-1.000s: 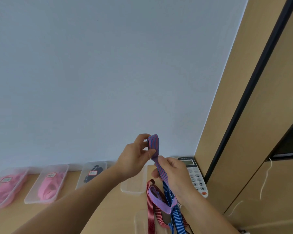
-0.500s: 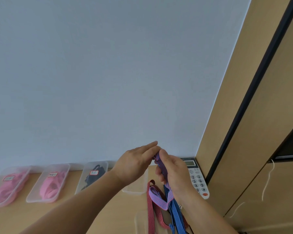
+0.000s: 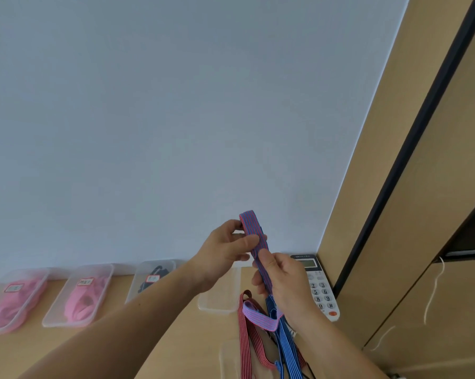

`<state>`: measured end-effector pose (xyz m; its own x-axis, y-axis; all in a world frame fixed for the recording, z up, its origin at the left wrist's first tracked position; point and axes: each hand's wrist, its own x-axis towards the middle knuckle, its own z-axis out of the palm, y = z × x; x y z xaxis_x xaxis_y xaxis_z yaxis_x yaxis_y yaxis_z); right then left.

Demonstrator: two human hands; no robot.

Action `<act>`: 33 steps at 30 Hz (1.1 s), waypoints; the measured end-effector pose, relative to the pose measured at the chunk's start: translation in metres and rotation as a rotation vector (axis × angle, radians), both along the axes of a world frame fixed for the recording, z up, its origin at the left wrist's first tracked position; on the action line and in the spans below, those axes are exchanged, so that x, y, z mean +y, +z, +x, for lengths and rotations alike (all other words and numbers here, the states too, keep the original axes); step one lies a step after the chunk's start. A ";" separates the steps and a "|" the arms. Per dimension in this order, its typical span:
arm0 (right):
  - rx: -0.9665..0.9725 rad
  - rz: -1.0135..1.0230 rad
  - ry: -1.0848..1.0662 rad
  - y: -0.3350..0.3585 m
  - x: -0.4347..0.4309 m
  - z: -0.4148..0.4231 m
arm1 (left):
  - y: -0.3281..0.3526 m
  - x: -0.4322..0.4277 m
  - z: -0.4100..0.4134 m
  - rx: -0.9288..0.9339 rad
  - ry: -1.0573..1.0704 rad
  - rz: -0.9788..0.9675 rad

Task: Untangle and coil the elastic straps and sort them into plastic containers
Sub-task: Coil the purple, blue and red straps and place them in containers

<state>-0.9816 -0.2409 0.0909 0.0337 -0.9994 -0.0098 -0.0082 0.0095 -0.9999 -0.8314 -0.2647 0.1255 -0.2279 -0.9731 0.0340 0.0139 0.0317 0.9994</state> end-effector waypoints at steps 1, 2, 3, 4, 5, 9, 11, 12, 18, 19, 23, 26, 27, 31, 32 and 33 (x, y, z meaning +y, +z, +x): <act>0.013 0.012 -0.008 -0.001 0.001 0.000 | -0.001 -0.001 0.000 -0.017 0.007 -0.021; 0.023 0.023 -0.011 -0.001 0.001 0.000 | -0.003 -0.002 -0.001 -0.030 0.012 -0.037; 0.026 0.038 -0.010 -0.001 0.002 -0.001 | -0.004 -0.001 -0.001 -0.049 0.019 -0.056; 0.023 0.055 -0.007 -0.001 0.002 -0.001 | -0.005 0.000 0.000 -0.075 0.032 -0.075; 0.016 0.070 -0.004 -0.001 0.003 -0.001 | -0.006 -0.001 0.001 -0.093 0.048 -0.092; 0.001 0.070 0.001 0.003 0.002 -0.003 | -0.012 -0.004 0.005 -0.172 0.107 -0.159; 0.016 0.052 -0.013 0.004 0.001 -0.002 | -0.016 -0.006 0.005 -0.268 0.135 -0.240; 0.027 0.046 -0.015 0.005 0.001 -0.002 | -0.018 -0.006 0.005 -0.321 0.154 -0.303; -0.087 0.037 0.018 0.019 -0.001 0.002 | -0.019 -0.002 0.008 -0.728 0.276 -0.859; -0.104 0.041 0.020 0.020 -0.002 0.002 | -0.018 -0.001 0.008 -0.751 0.286 -0.955; -0.104 0.038 0.026 0.019 -0.003 0.003 | -0.020 -0.002 0.009 -0.772 0.268 -1.138; -0.130 0.036 0.057 0.019 -0.003 0.004 | -0.025 -0.005 0.017 -0.757 0.266 -1.147; -0.146 0.035 0.059 0.019 -0.003 0.003 | -0.027 -0.005 0.018 -0.739 0.242 -1.100; -0.174 -0.017 0.050 0.019 -0.006 -0.001 | -0.020 -0.001 0.013 -0.358 0.158 -0.469; -0.167 -0.042 0.062 0.018 -0.006 -0.001 | -0.014 -0.002 0.012 -0.158 0.140 -0.243; -0.156 -0.066 0.078 0.018 -0.006 -0.001 | -0.008 -0.003 0.012 0.014 0.095 -0.049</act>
<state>-0.9825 -0.2465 0.1086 0.1071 -0.9920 0.0674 0.1489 -0.0510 -0.9875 -0.8196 -0.2676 0.1172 -0.1341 -0.9874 0.0843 0.0221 0.0821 0.9964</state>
